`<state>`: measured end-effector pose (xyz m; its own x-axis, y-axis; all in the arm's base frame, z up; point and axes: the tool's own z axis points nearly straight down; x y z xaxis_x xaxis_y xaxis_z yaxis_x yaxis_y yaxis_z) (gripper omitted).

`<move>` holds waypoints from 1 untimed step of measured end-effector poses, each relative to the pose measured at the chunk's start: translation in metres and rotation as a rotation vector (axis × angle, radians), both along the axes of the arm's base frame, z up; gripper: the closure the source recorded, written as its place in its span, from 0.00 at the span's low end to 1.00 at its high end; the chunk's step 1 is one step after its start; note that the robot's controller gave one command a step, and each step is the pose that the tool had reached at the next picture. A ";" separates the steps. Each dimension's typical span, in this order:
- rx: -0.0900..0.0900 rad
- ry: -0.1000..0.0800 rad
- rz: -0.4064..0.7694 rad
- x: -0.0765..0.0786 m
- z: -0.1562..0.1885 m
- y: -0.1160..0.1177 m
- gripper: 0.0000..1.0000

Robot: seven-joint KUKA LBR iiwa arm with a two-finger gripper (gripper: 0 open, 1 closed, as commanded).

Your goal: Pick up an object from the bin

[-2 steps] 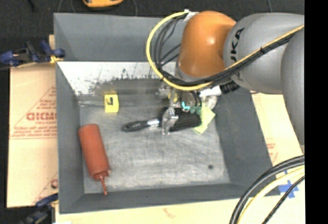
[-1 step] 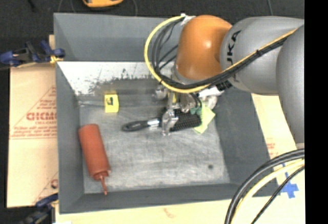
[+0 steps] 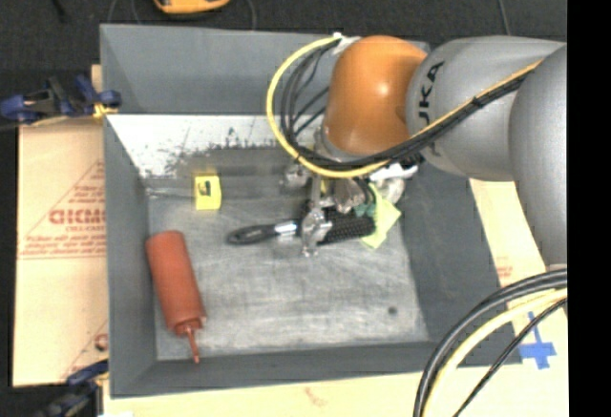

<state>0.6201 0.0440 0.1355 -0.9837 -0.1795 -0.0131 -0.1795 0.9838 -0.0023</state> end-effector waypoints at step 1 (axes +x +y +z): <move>-0.001 0.015 0.106 0.011 -0.009 0.005 0.00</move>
Offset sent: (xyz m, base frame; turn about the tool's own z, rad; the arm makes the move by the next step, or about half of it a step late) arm 0.0060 -0.0005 -0.0655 -0.0142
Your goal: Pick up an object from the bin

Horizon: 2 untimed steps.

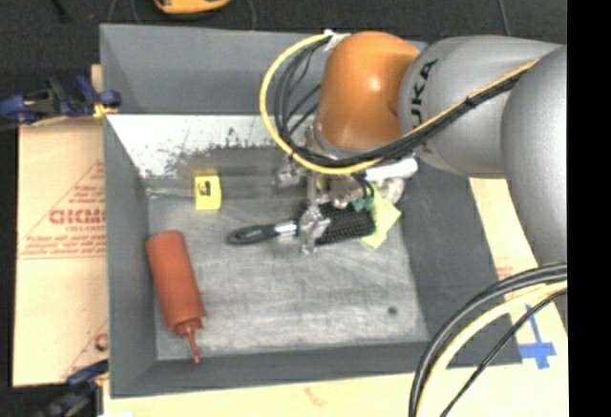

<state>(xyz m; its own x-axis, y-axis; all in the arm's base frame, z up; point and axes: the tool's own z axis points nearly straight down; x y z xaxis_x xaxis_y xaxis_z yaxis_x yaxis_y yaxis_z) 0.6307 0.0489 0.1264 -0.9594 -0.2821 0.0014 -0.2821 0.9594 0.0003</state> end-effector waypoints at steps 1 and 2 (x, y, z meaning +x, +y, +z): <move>0.003 -0.009 -0.092 -0.002 -0.052 -0.006 1.00; 0.003 -0.009 -0.093 -0.002 -0.052 -0.006 1.00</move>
Offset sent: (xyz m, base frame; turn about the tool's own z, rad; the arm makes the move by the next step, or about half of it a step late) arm 0.0000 0.0000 0.0000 0.0000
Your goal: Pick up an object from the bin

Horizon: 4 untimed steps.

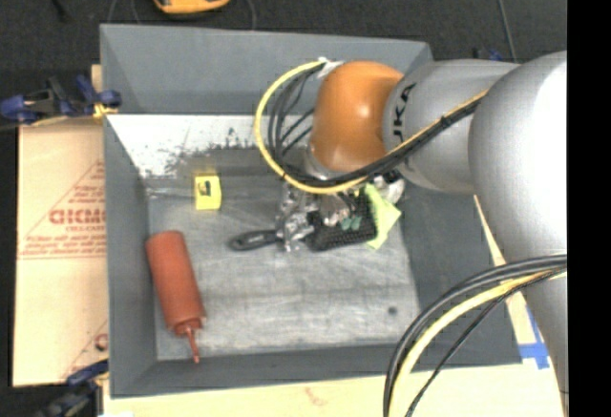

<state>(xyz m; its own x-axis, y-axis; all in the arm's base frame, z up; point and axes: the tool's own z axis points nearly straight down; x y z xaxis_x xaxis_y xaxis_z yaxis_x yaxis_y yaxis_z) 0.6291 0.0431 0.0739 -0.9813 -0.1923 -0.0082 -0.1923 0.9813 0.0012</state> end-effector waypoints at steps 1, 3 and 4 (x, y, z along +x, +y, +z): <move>0.001 0.005 -0.018 0.006 0.014 -0.006 1.00; -0.001 0.005 -0.064 0.009 0.061 -0.017 1.00; -0.003 -0.002 0.093 0.003 0.245 -0.008 1.00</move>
Offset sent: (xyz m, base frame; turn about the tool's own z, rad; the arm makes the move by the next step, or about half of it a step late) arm 0.0077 -0.0042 0.0324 0.0675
